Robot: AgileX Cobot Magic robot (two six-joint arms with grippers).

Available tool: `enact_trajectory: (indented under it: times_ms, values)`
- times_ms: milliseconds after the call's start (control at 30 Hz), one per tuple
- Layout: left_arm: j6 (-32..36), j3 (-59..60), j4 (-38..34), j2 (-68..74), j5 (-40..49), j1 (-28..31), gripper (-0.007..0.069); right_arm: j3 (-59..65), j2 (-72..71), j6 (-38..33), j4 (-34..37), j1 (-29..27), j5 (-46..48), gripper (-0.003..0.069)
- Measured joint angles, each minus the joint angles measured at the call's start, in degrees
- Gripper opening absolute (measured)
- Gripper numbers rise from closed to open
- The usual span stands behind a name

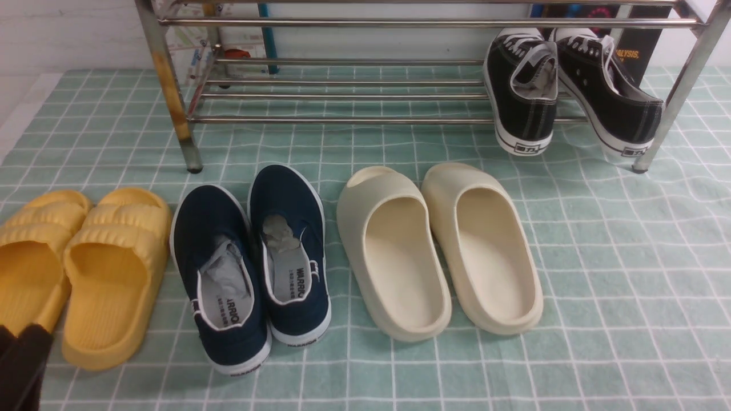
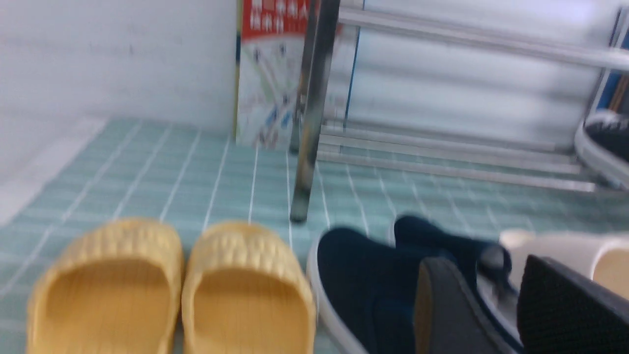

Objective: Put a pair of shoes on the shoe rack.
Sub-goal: Use the left arm to grab the shoe closest to it

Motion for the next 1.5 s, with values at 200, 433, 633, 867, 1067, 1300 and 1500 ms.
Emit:
enact_trajectory:
  times_ms: [200, 433, 633, 867, 1067, 1300, 1500]
  values:
    - [0.00, 0.00, -0.79, 0.00, -18.96, 0.00, 0.0238, 0.00, 0.00, 0.00, 0.00, 0.00, 0.00, 0.0223]
    - [-20.28, -2.93, -2.62, 0.00, -42.21, 0.00, 0.0206, 0.00, 0.00, 0.00, 0.00, 0.00, 0.00, 0.0234]
    - [-25.78, -24.70, -0.36, 3.90, -15.10, 0.00, -0.0014, 0.00, 0.00, 0.00, 0.00, 0.00, 0.00, 0.0237]
    - [-20.16, -31.86, 1.45, 22.17, 5.16, 0.00, -0.0013, 0.00, 0.00, 0.00, 0.00, 0.00, 0.00, 0.0237]
    - [-18.93, -34.94, 0.43, 37.49, 21.96, 0.00, -0.0013, 0.00, 0.00, 0.00, 0.00, 0.00, 0.00, 0.0237]
    - [-13.13, -46.90, -6.67, 56.67, 43.75, 0.00, -0.0013, 0.00, 0.00, 0.00, 0.00, 0.00, 0.00, 0.0237]
    - [-8.26, -52.65, -11.47, 71.02, 49.48, 0.00, 0.0001, 0.00, 0.00, 0.00, 0.00, 0.00, 0.00, 0.0237]
